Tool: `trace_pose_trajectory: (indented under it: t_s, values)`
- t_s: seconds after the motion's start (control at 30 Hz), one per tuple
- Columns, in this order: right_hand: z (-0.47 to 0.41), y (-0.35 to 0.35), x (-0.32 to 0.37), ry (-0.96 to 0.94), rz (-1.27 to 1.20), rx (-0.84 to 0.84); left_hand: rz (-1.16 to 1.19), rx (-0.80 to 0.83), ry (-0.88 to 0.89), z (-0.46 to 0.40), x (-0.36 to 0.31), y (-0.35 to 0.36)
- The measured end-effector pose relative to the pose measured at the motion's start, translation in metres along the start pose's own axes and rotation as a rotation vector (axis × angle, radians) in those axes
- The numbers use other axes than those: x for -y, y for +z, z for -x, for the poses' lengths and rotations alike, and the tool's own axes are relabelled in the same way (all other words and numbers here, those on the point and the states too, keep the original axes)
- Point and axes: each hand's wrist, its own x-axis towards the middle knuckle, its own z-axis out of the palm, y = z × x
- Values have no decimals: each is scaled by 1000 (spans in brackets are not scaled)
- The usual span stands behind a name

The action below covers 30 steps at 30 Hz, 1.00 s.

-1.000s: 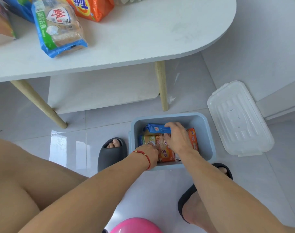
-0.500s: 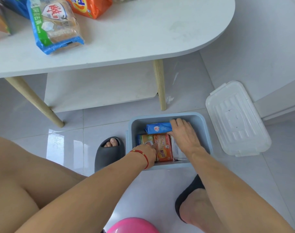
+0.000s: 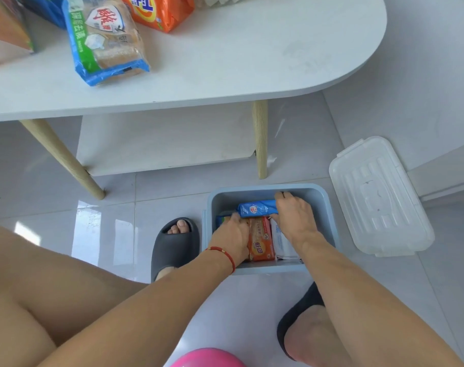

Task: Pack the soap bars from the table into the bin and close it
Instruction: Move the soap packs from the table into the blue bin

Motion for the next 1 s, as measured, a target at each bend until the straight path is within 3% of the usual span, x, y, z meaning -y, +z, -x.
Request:
trace_pose_trajectory:
  t_s: [0.1,0.2,0.6,0.73,0.9,1.0]
  values:
    - [5,8,4,54,-52,-26,-48,6,-107,-13,-2,-4]
    - [6,14,5,86,-134,-23,72,92,-226,-28,-3,-5]
    - [10,25,15,171,-288,-40,372,101,-296,-24,3,-1]
    - [14,25,22,248,-318,-60,308,19,-249,3,-7,11]
    - [11,18,18,317,-315,-19,-192,-224,-89,44,-7,15]
    - [9,23,25,412,-419,-18,-187,-347,-90,54,21,21]
